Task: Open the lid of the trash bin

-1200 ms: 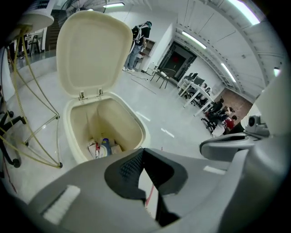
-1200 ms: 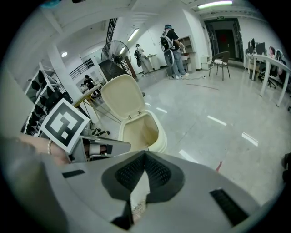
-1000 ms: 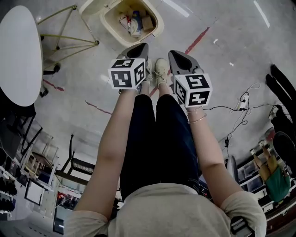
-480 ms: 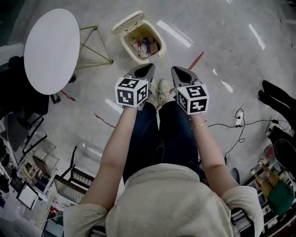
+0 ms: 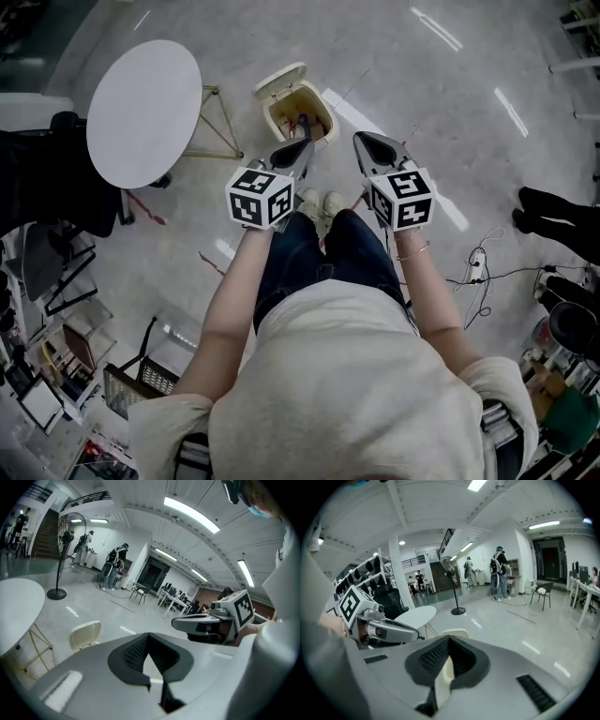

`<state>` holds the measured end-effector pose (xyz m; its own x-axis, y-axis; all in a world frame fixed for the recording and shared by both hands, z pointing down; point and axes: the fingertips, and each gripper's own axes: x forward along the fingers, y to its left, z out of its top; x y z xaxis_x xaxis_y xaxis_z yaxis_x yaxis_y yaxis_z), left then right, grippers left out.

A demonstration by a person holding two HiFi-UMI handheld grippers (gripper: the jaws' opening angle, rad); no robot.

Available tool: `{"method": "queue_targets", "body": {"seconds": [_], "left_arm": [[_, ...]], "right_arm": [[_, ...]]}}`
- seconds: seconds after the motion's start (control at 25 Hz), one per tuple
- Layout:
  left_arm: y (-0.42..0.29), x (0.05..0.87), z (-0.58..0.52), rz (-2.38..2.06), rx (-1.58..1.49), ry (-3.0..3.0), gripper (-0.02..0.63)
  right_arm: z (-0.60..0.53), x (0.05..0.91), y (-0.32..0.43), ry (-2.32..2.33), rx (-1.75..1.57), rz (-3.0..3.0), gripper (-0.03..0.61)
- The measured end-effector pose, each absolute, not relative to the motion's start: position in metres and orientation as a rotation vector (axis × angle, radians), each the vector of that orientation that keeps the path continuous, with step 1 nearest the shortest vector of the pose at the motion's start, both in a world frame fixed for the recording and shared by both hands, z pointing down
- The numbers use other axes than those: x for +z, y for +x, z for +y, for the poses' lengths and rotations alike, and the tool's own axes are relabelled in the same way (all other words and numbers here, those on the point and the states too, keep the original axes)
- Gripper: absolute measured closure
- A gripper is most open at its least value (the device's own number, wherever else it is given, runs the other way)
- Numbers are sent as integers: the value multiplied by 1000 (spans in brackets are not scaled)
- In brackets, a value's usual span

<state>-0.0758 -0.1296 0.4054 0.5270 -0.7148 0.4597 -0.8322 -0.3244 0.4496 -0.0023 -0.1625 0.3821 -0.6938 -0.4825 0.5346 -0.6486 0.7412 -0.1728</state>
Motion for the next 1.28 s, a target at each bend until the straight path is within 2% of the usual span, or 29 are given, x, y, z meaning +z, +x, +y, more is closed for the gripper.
{"method": "queue_targets", "body": {"seconds": [0.48, 0.68, 1.28], "left_arm": [[-83, 309, -144, -1318, 62, 2282, 604], [-88, 296, -140, -1360, 109, 2338, 604], [-79, 290, -128, -1450, 108, 2328, 604]], "right_arm": [[-170, 278, -27, 827, 345, -2723, 572], [-154, 246, -38, 782, 257, -2786, 572], [-141, 269, -23, 781, 270, -2725, 572]]}}
